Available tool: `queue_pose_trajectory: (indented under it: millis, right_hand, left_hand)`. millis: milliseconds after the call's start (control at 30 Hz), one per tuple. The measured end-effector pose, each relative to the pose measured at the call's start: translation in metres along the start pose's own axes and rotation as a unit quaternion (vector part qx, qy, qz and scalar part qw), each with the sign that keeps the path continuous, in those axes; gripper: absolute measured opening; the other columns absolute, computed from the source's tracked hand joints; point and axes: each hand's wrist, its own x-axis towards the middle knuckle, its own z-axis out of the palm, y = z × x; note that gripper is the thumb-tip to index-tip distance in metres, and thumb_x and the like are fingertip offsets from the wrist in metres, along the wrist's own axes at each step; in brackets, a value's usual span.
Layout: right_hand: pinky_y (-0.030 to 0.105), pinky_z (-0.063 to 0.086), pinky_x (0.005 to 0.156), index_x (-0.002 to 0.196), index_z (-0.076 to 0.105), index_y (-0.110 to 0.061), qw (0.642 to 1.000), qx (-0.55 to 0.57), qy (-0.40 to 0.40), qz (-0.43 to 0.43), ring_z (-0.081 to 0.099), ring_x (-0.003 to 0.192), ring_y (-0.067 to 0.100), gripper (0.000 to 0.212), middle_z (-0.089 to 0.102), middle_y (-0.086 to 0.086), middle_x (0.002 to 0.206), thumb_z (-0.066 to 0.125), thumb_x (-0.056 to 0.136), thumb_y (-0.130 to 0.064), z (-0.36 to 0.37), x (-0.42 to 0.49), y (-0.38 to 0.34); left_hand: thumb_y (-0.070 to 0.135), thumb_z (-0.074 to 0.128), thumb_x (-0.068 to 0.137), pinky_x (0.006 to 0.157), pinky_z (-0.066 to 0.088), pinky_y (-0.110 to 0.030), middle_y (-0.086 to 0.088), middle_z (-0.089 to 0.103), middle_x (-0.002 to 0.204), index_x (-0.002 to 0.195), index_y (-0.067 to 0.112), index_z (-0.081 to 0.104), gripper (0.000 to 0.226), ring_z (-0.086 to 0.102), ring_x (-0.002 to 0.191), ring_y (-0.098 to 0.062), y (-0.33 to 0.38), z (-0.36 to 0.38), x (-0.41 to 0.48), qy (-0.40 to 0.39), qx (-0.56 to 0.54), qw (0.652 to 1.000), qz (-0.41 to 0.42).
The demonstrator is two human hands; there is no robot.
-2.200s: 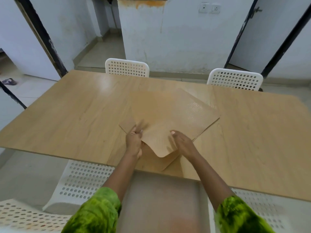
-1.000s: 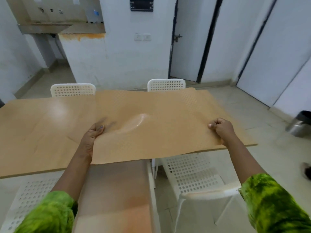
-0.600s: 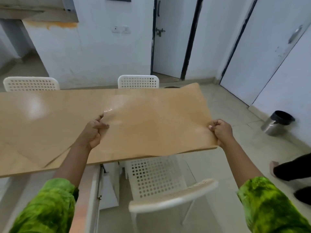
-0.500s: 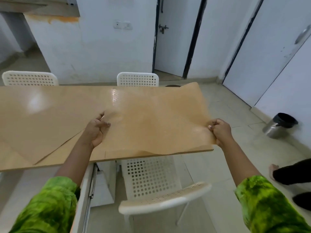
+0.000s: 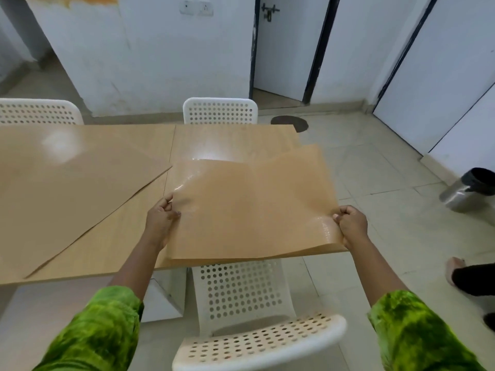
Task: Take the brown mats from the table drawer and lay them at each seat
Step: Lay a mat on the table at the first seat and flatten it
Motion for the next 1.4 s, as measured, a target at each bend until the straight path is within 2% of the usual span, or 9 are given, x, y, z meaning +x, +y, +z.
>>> queue_pose_trajectory:
  millis: [133,300,433,600,767,1000,1233,1300,1400]
  right_hand:
    - [0.033,0.045,0.076,0.086,0.062,-0.009,0.999,-0.038,-0.006,0.000,0.052,0.083,0.021,0.018,0.062,0.009,0.095,0.051,0.083,0.005,0.010,0.013,0.009]
    - [0.042,0.049,0.087,0.091,0.063,-0.008,0.994,-0.105,-0.007,0.002,0.053,0.086,0.022,0.014,0.062,0.009,0.099,0.054,0.084,0.001,0.020,0.025,0.014]
    - [0.031,0.041,0.075,0.098,0.064,-0.003,0.990,-0.137,-0.008,0.020,0.051,0.086,0.022,0.016,0.064,0.012,0.107,0.055,0.085,-0.002,0.024,0.032,0.024]
    - [0.028,0.038,0.076,0.108,0.062,0.001,0.986,-0.163,-0.006,0.031,0.047,0.088,0.021,0.023,0.062,0.016,0.115,0.054,0.087,-0.002,0.023,0.038,0.032]
    - [0.029,0.039,0.075,0.105,0.063,0.001,0.982,-0.188,-0.010,0.024,0.048,0.086,0.022,0.022,0.064,0.017,0.112,0.054,0.084,-0.002,0.023,0.042,0.031]
    - [0.031,0.039,0.070,0.097,0.061,0.002,0.969,-0.248,-0.003,0.010,0.048,0.081,0.024,0.021,0.056,0.014,0.112,0.049,0.083,-0.008,0.027,0.047,0.038]
    - [0.043,0.039,0.093,0.117,0.054,-0.002,0.943,-0.331,0.001,-0.042,0.041,0.118,0.032,0.035,0.051,0.016,0.120,0.050,0.085,-0.014,0.034,0.047,0.032]
    - [0.043,0.036,0.096,0.121,0.053,-0.004,0.937,-0.340,-0.017,-0.078,0.039,0.121,0.033,0.036,0.050,0.016,0.126,0.049,0.086,-0.015,0.053,0.049,0.021]
    - [0.041,0.033,0.102,0.126,0.051,-0.006,0.924,-0.340,-0.094,-0.148,0.037,0.126,0.031,0.039,0.047,0.015,0.134,0.046,0.089,-0.014,0.104,0.054,-0.003]
  left_hand:
    - [-0.017,0.047,0.082,0.081,0.051,-0.029,-0.010,0.062,0.126,0.136,0.013,0.048,0.061,0.058,0.102,-0.022,-0.015,-0.001,0.009,0.026,0.037,0.999,-0.006]
    - [-0.014,0.047,0.085,0.075,0.047,-0.023,-0.008,0.060,0.127,0.137,0.011,0.046,0.058,0.054,0.103,-0.018,-0.021,0.005,0.015,0.050,0.064,0.997,-0.003]
    - [-0.013,0.048,0.086,0.086,0.044,-0.028,-0.010,0.058,0.127,0.137,0.011,0.045,0.057,0.053,0.104,-0.017,-0.027,0.008,0.022,0.070,0.096,0.993,-0.007]
    - [-0.011,0.046,0.086,0.073,0.044,-0.020,-0.008,0.056,0.114,0.138,0.010,0.044,0.056,0.051,0.101,-0.018,-0.034,0.015,0.027,0.084,0.152,0.985,-0.020]
    - [-0.010,0.042,0.082,0.093,0.047,-0.038,-0.011,0.055,0.130,0.137,0.010,0.046,0.059,0.053,0.115,-0.027,-0.038,0.022,0.029,0.098,0.226,0.969,-0.019]
    - [-0.005,0.038,0.080,0.095,0.041,-0.042,-0.018,0.042,0.132,0.135,0.007,0.047,0.057,0.046,0.116,-0.036,-0.040,0.037,0.027,0.151,0.339,0.928,-0.011]
    - [0.001,0.045,0.083,0.096,0.037,-0.050,-0.023,0.039,0.135,0.127,0.000,0.049,0.045,0.033,0.122,-0.042,-0.030,0.058,0.023,0.218,0.484,0.847,-0.013]
    - [0.003,0.048,0.082,0.096,0.036,-0.051,-0.022,0.041,0.135,0.124,0.001,0.052,0.042,0.035,0.123,-0.041,-0.025,0.075,0.029,0.211,0.529,0.820,0.057]
    - [0.012,0.050,0.087,0.104,0.031,-0.048,-0.017,0.042,0.140,0.126,0.005,0.053,0.040,0.034,0.132,-0.036,-0.020,0.107,0.058,0.091,0.588,0.779,0.196]
